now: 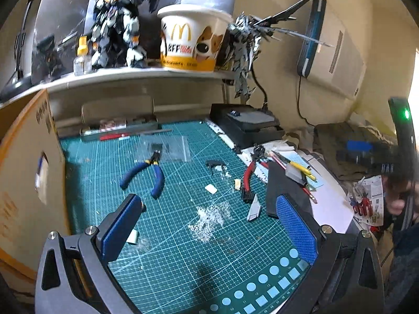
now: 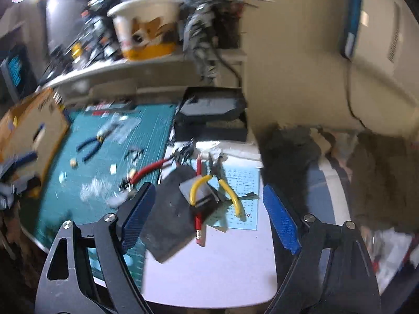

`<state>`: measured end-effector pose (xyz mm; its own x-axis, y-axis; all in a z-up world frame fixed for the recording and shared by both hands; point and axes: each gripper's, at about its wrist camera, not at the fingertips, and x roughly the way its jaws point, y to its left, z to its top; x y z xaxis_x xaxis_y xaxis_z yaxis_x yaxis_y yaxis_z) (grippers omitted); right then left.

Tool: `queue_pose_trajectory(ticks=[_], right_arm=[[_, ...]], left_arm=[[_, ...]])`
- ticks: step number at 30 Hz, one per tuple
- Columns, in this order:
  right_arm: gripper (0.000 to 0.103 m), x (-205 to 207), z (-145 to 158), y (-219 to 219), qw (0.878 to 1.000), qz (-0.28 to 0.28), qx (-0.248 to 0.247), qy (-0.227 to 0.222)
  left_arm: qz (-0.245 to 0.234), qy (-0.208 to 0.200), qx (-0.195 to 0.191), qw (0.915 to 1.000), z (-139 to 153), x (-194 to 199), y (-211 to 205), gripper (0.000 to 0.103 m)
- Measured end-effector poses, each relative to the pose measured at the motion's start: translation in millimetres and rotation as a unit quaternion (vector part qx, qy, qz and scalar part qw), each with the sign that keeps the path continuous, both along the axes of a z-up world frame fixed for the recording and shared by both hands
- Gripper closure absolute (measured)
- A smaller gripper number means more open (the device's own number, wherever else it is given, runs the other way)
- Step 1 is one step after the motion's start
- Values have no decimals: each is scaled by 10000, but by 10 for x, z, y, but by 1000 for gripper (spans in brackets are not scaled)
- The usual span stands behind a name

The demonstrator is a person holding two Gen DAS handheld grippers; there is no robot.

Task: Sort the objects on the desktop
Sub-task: 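Move both empty grippers back over the cutting mat, then grasp the grey sanding block on the black pad with the right gripper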

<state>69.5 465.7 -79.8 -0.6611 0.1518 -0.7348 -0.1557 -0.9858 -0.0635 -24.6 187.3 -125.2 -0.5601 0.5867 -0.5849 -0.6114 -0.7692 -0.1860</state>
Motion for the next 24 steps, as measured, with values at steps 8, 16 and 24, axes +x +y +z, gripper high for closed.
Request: queue_pose_trajectory(ticks=[8,16,24], right_arm=[[33,-267,-672,41,9937,890,502,-469],[54,-552,-866,191,9902,1290,-289,-456],[65,-649,-877,234,9886,1102,-841,-582]], left_arm=[[340,-264,-145,9990,-143,-177,-109,0],[546,-212,-237,9980,-153,-224,-216,0],[585,-196,-300,9976,-176,-240,-197,0]])
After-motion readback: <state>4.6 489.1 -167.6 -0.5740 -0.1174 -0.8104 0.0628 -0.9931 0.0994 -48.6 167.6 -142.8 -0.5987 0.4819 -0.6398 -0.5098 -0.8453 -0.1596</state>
